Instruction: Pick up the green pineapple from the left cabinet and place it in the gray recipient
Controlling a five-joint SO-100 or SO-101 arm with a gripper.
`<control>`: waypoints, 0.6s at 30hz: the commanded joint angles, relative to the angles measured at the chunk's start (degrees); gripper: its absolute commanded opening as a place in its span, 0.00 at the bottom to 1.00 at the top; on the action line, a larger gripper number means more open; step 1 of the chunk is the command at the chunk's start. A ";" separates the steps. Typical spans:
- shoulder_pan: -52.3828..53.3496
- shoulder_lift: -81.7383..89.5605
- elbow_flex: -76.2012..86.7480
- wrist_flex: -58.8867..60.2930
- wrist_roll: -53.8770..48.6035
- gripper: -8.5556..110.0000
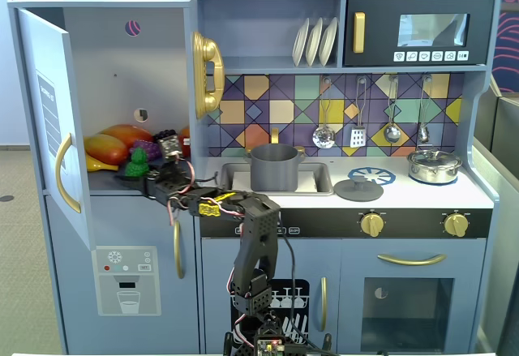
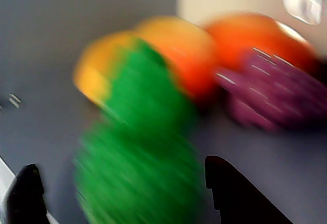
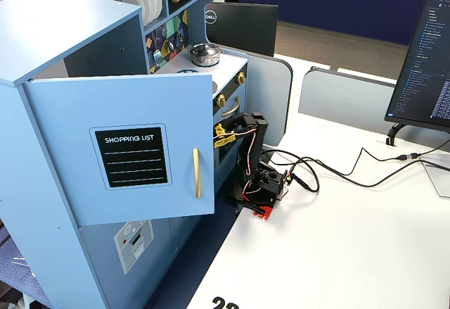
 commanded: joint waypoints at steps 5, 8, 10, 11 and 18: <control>-4.22 9.32 4.13 -12.83 -0.44 0.07; -4.13 22.15 14.68 -15.29 0.35 0.07; -4.04 31.11 20.92 -16.17 0.35 0.07; -4.04 35.60 23.64 -16.17 -0.18 0.07; 5.54 65.57 38.23 -13.27 0.97 0.07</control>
